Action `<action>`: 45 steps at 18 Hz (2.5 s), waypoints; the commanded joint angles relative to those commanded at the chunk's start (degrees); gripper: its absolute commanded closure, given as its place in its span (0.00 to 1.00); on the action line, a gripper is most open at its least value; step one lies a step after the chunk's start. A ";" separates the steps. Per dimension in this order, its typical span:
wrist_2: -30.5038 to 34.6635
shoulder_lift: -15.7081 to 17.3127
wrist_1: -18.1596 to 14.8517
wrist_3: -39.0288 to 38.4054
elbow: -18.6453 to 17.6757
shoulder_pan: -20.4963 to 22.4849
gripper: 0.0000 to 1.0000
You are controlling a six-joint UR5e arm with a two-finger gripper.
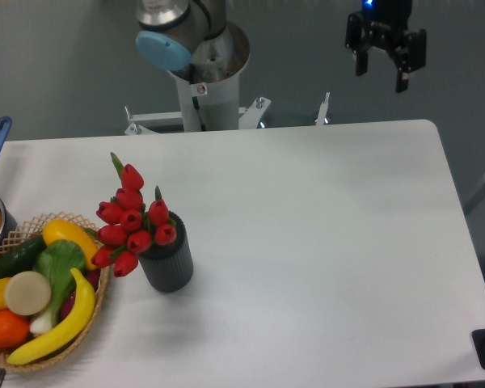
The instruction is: Pick up the flowers from the vase
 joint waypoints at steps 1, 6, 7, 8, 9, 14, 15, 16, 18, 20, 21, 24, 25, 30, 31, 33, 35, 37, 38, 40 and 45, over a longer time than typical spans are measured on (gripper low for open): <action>0.09 0.00 0.26 0.00 -0.09 0.00 0.00; 0.35 0.18 0.35 0.00 -0.26 -0.09 0.00; 0.35 0.09 0.09 -0.17 -0.26 -0.17 0.00; 0.26 0.00 0.09 -0.61 -0.35 -0.18 0.00; 0.18 0.00 0.26 -1.83 -0.44 -0.18 0.00; -0.26 0.17 0.26 -5.09 -1.23 -0.35 0.00; -0.26 0.18 0.26 -6.84 -1.40 -0.79 0.00; -0.26 0.26 0.26 -9.73 -2.02 -1.40 0.00; -0.44 0.27 0.35 -15.70 -2.72 -3.50 0.00; -0.70 -0.26 1.49 -20.72 -2.99 -5.53 0.00; -1.92 -0.44 2.28 -23.61 -2.99 -6.32 0.00; -11.04 -1.49 3.86 -32.32 -4.04 -6.77 0.00; -14.55 -1.67 4.48 -33.39 -4.74 -6.77 0.00; -30.81 -5.26 8.95 -33.22 -7.12 -7.47 0.00; -33.89 -6.06 10.10 -33.05 -7.29 -8.43 0.00; -36.56 -6.94 11.68 -33.05 -7.47 -10.10 0.00; -36.83 -7.29 11.86 -33.05 -7.47 -12.12 0.00; -36.83 -8.26 12.04 -32.87 -7.47 -14.31 0.00; -36.83 -8.52 12.13 -32.35 -7.12 -15.63 0.00; -36.83 -10.54 13.70 -32.08 -6.85 -18.44 0.00; -36.83 -12.13 16.26 -32.08 -7.91 -22.49 0.00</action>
